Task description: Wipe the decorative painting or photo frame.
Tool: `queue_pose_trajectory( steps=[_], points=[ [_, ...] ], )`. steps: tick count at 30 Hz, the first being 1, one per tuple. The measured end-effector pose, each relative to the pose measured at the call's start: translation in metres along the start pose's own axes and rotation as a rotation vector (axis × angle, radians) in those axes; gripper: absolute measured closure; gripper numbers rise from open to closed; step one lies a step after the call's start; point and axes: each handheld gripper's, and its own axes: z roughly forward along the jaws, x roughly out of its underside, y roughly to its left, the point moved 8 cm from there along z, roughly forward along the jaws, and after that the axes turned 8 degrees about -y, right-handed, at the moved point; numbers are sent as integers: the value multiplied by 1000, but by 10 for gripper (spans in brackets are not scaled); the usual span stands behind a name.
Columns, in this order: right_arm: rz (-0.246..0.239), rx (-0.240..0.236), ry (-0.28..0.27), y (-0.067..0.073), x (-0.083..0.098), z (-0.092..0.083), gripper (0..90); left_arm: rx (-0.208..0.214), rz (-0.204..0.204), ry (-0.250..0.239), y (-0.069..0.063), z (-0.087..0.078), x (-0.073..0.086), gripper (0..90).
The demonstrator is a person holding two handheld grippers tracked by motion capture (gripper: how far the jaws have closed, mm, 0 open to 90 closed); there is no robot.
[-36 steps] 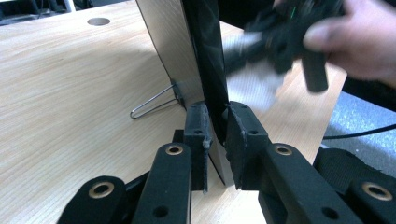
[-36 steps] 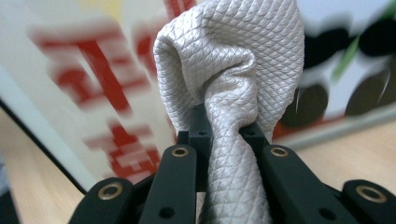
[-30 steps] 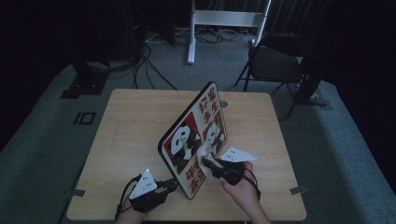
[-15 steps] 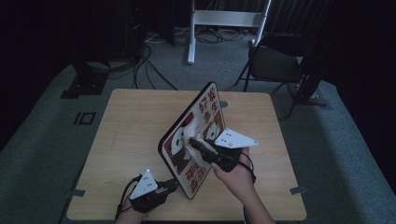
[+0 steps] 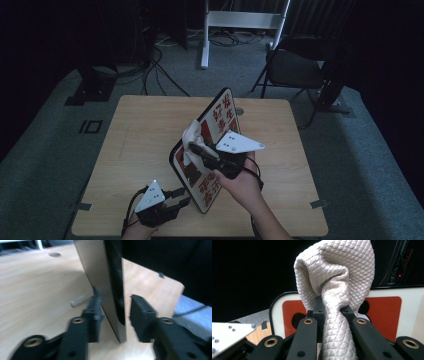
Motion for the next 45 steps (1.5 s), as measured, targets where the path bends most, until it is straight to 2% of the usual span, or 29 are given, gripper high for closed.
queue_pose_trajectory(
  steps=[3,5,7,8,9,12,17,28,39,41,45],
  points=[
    [-1,-1,-1,1,-1,0,808,-8,-43,-36,3,-2,-12,593],
    [-8,1,-2,1,-2,1,808,-30,-30,-49,3,-3,-22,592],
    [-11,5,-4,1,-3,1,808,-32,-50,-79,2,-4,-33,589],
    [-11,5,-4,1,-3,1,808,-32,-50,-79,2,-4,-33,588],
    [-12,6,-5,1,-4,2,808,-43,-39,-96,1,-6,-43,588],
    [-19,9,3,0,-4,4,808,-57,-40,-115,0,-9,-50,616],
    [-23,10,13,-1,-3,8,808,-94,-4,-122,2,-13,-53,711],
    [-37,18,31,-2,0,11,808,-113,-18,-121,3,-13,-55,736],
    [-31,28,88,-5,35,4,808,-101,-8,-113,3,-13,-55,739],
    [-15,32,113,-8,50,-1,808,-101,0,-111,2,-14,-55,738],
    [2,40,142,-11,68,-6,809,-97,0,-112,2,-13,-54,738]
  ],
)
